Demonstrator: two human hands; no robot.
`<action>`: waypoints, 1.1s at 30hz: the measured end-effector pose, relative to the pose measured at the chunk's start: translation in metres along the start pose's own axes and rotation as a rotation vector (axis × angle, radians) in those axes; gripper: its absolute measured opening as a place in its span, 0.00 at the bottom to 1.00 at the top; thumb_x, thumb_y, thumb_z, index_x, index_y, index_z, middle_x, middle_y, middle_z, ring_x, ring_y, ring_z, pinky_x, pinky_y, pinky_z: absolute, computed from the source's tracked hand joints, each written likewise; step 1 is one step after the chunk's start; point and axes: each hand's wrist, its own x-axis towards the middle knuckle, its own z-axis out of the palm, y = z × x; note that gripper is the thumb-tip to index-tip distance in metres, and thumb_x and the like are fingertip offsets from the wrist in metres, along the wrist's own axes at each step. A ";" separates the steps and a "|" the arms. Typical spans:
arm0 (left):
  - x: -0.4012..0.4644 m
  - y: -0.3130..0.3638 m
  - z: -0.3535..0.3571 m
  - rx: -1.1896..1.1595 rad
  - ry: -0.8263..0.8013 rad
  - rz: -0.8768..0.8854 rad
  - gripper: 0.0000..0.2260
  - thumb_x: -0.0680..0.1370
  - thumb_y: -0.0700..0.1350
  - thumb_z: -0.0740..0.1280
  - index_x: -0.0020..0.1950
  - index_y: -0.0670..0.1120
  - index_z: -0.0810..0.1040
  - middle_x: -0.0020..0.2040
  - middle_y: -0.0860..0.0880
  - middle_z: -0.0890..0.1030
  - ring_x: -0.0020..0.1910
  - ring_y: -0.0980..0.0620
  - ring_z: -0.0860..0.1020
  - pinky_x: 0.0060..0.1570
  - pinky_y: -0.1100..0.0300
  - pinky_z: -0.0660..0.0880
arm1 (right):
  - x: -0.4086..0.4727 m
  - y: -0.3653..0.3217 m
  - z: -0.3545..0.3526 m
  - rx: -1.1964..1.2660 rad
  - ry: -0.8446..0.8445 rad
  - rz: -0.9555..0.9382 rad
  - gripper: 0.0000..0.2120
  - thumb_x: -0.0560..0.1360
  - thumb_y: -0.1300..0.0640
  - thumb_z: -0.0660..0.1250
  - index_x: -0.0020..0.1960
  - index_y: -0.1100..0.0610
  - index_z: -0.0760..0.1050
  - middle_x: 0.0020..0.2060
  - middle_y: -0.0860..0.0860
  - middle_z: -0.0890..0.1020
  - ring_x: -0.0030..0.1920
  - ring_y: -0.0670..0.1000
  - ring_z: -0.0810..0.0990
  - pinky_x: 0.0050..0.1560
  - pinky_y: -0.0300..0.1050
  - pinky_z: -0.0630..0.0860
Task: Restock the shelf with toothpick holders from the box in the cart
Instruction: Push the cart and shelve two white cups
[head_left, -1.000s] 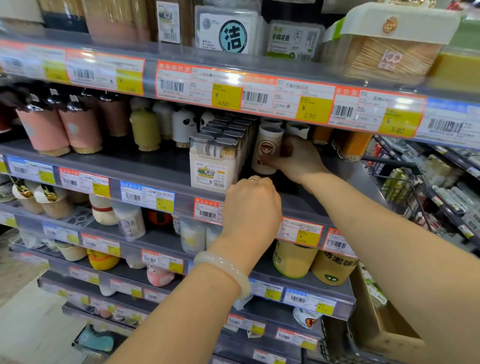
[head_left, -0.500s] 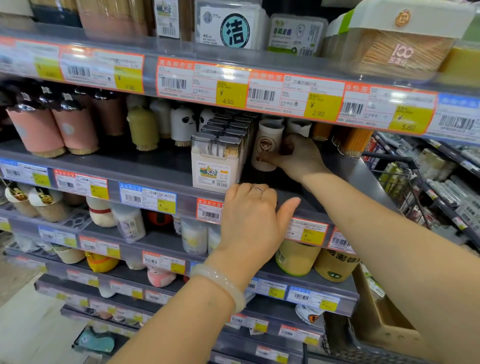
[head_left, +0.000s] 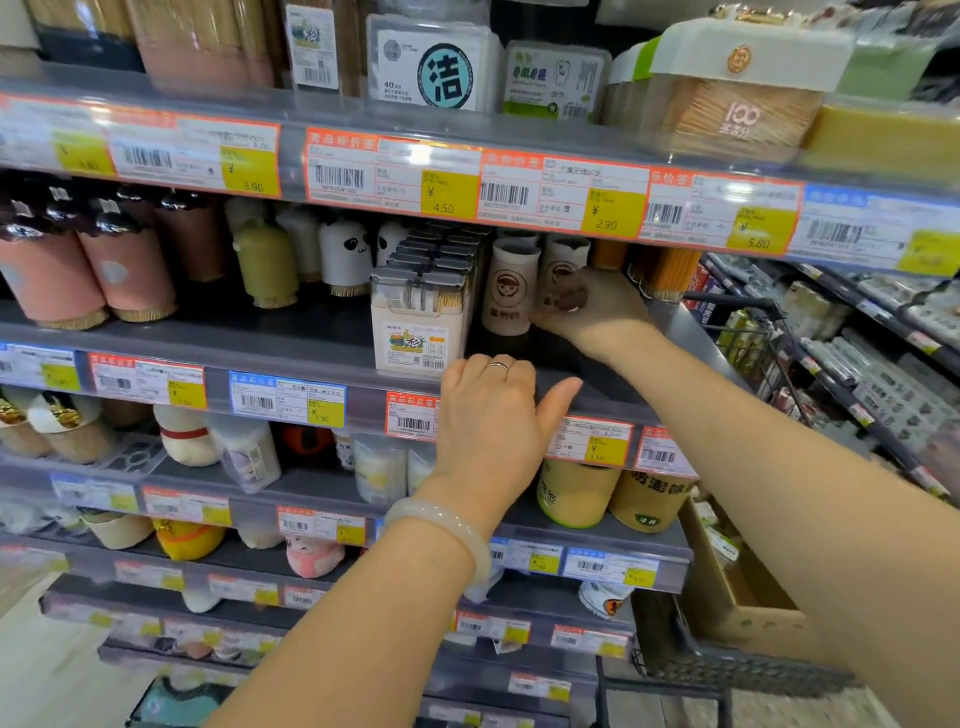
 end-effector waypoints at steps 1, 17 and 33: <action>0.000 0.001 -0.001 -0.003 -0.022 -0.004 0.22 0.76 0.58 0.56 0.33 0.44 0.77 0.31 0.47 0.78 0.35 0.45 0.76 0.44 0.56 0.62 | -0.007 0.004 -0.005 0.027 0.030 0.020 0.13 0.73 0.50 0.70 0.51 0.58 0.78 0.52 0.54 0.81 0.56 0.54 0.78 0.51 0.42 0.73; -0.107 0.095 0.020 -0.249 -0.509 0.321 0.11 0.73 0.43 0.64 0.53 0.42 0.78 0.53 0.44 0.79 0.52 0.43 0.77 0.50 0.55 0.73 | -0.244 0.120 -0.003 -0.304 0.046 -0.019 0.16 0.61 0.61 0.77 0.46 0.59 0.78 0.41 0.56 0.79 0.41 0.61 0.80 0.38 0.52 0.77; -0.155 0.244 0.106 0.029 -1.084 0.249 0.20 0.79 0.50 0.62 0.69 0.46 0.65 0.67 0.46 0.68 0.66 0.44 0.65 0.63 0.51 0.66 | -0.312 0.280 -0.021 -0.282 -0.317 0.329 0.17 0.77 0.52 0.63 0.65 0.55 0.68 0.61 0.53 0.71 0.62 0.56 0.69 0.58 0.49 0.70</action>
